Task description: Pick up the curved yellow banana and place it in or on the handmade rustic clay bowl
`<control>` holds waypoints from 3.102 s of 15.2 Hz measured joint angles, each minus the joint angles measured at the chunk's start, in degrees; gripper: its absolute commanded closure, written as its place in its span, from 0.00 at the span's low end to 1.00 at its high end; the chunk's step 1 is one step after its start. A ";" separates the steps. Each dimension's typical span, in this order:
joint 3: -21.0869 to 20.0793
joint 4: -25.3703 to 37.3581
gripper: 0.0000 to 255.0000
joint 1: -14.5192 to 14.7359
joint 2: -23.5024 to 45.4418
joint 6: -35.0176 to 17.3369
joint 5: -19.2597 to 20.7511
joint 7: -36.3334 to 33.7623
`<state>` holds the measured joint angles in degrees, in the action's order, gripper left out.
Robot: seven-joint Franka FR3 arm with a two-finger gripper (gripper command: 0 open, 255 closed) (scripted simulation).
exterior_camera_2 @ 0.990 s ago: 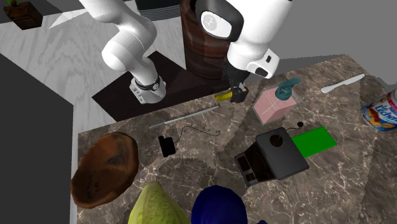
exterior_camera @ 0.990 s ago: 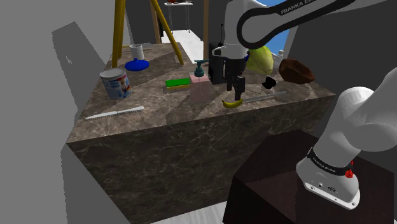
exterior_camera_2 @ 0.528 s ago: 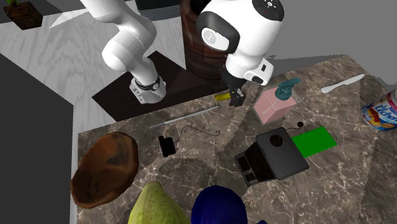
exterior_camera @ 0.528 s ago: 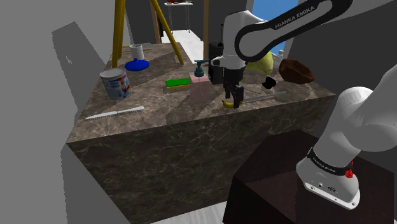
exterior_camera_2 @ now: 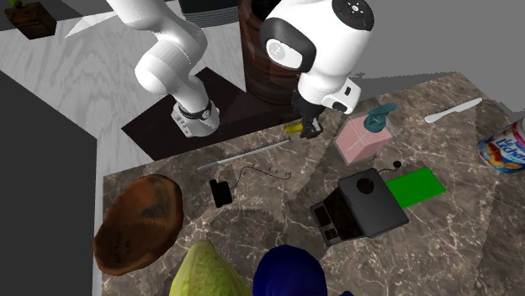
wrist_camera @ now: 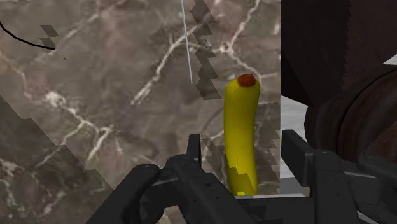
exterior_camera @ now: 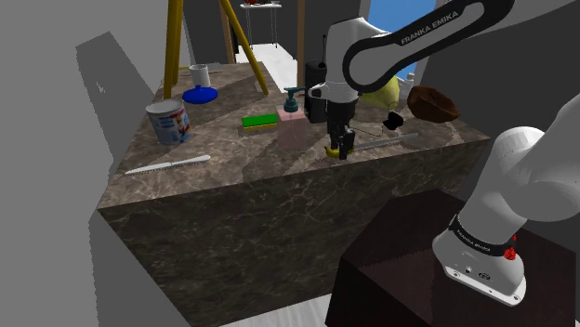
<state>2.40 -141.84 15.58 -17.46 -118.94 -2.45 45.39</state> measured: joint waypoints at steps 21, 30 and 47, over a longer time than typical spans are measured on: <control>-0.17 5.63 1.00 -0.01 -3.31 8.89 0.23 -0.62; -0.18 11.42 1.00 -0.05 -4.93 16.30 0.36 -0.93; 3.31 18.55 1.00 -2.10 -8.29 26.92 2.56 3.52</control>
<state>5.71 -123.29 13.48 -25.74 -92.03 0.11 48.91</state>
